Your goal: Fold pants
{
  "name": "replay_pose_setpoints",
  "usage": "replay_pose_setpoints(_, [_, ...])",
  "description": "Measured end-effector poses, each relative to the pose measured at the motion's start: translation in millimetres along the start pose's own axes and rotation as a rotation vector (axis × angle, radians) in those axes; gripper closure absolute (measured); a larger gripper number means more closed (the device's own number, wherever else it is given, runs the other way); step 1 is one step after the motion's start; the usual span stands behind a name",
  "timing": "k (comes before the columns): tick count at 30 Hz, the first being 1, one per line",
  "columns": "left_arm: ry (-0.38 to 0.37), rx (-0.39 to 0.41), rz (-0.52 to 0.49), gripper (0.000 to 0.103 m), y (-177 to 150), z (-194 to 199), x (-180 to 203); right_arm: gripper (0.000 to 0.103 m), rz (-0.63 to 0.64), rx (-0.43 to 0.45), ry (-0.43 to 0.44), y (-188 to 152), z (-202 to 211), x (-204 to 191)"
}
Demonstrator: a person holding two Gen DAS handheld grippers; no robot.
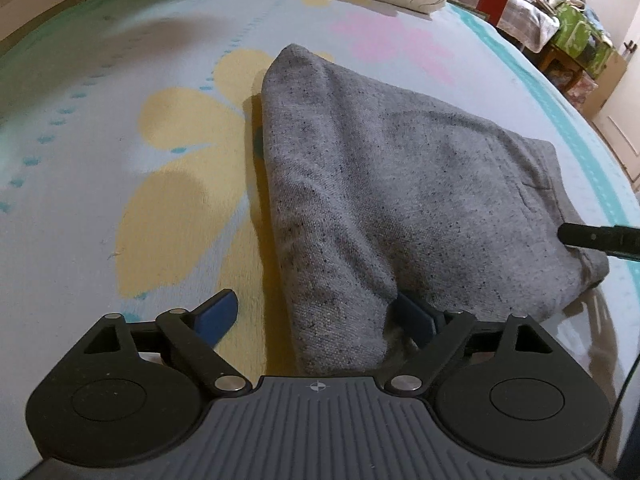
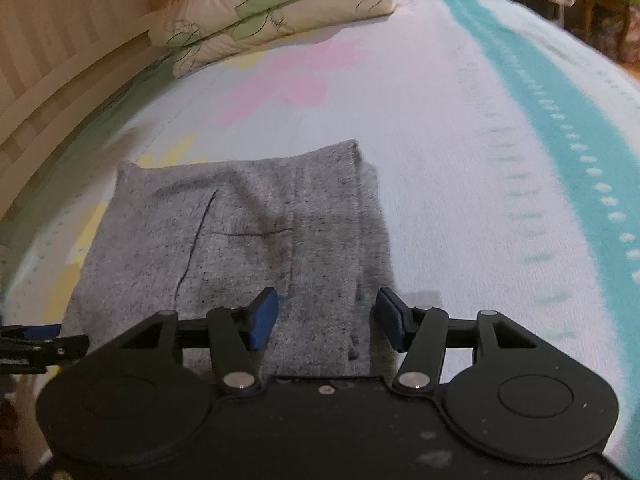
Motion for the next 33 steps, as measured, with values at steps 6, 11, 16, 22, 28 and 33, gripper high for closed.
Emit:
replay_pose_setpoints(6, [0.004,0.004,0.002,0.016,-0.9,1.5,0.7,0.083,-0.108,-0.046,0.128,6.1,-3.7,7.6])
replay_pose_setpoints(11, [-0.003,0.007,0.007,0.014,-0.6,2.3,0.3,0.091,0.058,0.023,0.068,16.3,22.4,-11.5])
replay_pose_setpoints(16, [-0.01,0.013,0.019,0.008,-0.5,2.0,0.5,0.092,0.219,0.003,-0.085,1.4,-8.5,-12.7])
replay_pose_setpoints(22, [-0.031,0.035,0.015,0.008,-4.6,15.5,1.1,0.092,0.449,0.064,-0.212,-1.7,2.9,-41.4])
replay_pose_setpoints(28, [-0.039,0.11,-0.028,0.009,4.1,33.2,13.0,0.092,0.431,0.051,-0.254,-3.8,-13.3,-37.8])
replay_pose_setpoints(33, [-0.06,0.078,-0.054,0.009,10.1,25.7,15.7,0.086,0.468,0.086,-0.286,-6.5,-8.0,-43.0])
Point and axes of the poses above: each gripper's, at about its wrist camera, not at the fingertips, and z roughly against the way its jaws point, x to its right, y to its top, the point moved 8 cm from there along -z, roughly the way its jaws point, and after that the axes turned 2 degrees about z, right-handed, at the moved point
